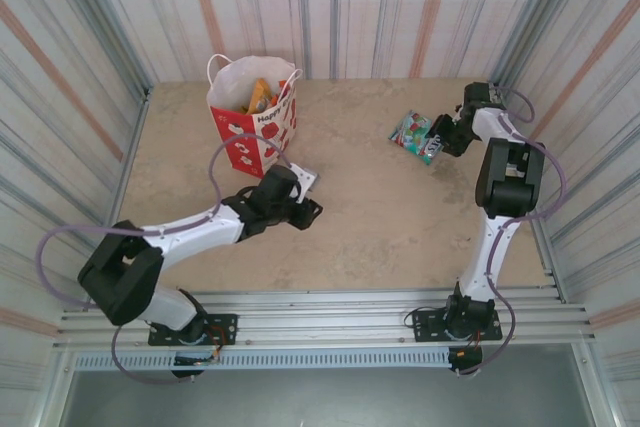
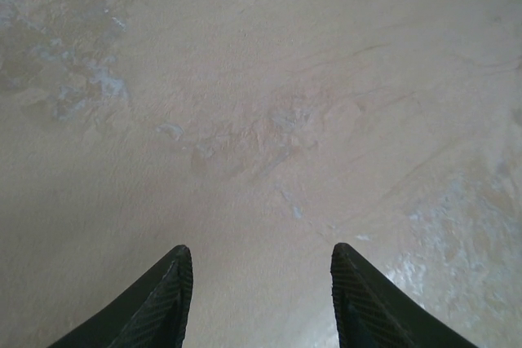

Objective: Place the snacks into the paper bag

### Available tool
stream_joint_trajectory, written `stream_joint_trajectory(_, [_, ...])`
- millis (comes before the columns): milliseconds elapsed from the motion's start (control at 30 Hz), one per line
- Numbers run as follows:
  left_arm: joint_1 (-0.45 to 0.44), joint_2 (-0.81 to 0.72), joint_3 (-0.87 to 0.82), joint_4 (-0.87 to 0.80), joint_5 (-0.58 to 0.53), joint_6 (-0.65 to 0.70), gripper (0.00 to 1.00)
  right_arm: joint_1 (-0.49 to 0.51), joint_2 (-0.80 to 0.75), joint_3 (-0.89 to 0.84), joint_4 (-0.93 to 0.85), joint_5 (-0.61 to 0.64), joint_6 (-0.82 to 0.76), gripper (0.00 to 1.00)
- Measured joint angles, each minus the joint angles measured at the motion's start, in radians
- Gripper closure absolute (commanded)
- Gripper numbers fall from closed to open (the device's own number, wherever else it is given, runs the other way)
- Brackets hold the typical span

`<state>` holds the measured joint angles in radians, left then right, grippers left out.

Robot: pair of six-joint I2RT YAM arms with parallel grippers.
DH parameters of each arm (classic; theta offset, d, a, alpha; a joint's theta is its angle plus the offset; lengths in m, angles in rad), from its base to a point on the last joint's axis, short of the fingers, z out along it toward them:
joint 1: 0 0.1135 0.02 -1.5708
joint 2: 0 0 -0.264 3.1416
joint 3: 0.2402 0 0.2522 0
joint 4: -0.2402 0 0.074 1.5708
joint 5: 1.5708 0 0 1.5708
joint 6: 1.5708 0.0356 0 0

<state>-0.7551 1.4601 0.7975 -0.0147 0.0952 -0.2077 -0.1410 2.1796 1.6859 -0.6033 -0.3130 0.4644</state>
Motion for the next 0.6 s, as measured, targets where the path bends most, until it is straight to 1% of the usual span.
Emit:
stream_joint_trajectory(133, [-0.008,0.062,0.037,0.043,-0.016,0.0,0.5,0.0,0.036,0.017,0.004,-0.02,0.015,0.57])
stream_joint_trajectory(367, [-0.013,0.106,0.059,0.132,-0.02,0.001,0.5,-0.002,0.04,0.024,0.021,-0.036,0.024,0.88])
stream_joint_trajectory(467, [-0.013,0.119,0.059,0.18,-0.024,0.007,0.5,-0.005,0.039,0.024,0.036,-0.049,0.019,0.96])
stream_joint_trajectory(600, [-0.013,0.141,0.063,0.249,-0.031,0.029,0.49,-0.004,0.012,-0.01,0.056,-0.05,-0.002,1.0])
